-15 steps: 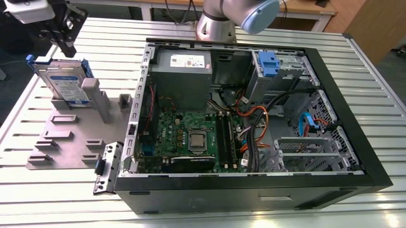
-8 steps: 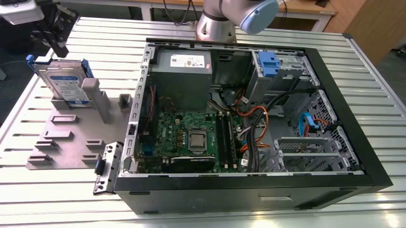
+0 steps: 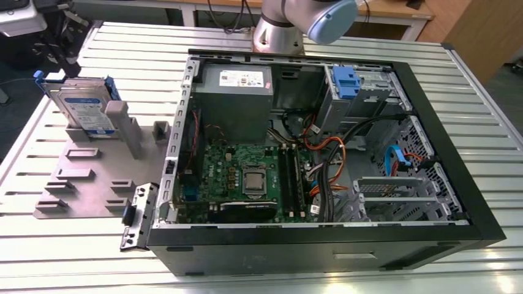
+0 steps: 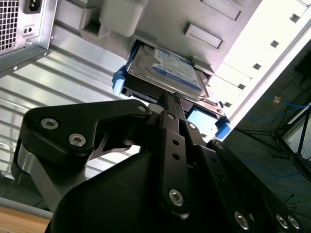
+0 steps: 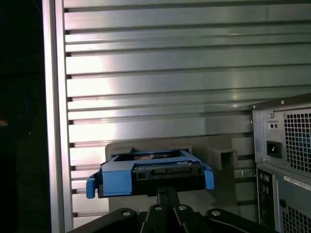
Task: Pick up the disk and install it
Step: 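Reach for the disk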
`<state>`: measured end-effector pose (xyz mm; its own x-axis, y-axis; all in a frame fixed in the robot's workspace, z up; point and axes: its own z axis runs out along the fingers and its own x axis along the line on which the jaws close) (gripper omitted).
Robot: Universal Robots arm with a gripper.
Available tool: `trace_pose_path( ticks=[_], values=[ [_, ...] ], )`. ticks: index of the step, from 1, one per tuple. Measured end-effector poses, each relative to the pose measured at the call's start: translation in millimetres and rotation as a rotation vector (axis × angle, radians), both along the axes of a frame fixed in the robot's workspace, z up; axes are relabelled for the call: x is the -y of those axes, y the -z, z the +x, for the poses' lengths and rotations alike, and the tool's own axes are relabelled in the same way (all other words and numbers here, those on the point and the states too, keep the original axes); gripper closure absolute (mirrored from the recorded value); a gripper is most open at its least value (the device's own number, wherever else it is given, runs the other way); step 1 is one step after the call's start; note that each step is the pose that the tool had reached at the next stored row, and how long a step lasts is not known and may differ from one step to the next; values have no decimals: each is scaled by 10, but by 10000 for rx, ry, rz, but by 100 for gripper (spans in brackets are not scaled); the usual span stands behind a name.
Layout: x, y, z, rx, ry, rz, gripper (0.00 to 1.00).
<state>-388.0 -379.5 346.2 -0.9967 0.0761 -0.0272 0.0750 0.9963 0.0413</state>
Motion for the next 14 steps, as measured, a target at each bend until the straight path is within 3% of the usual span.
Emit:
trace_pose_path(
  ticks=[7,14],
  values=[
    [-5,69,-72,-25,0,-43,89],
    [-6,75,-78,-25,1,-47,89]
  ],
)
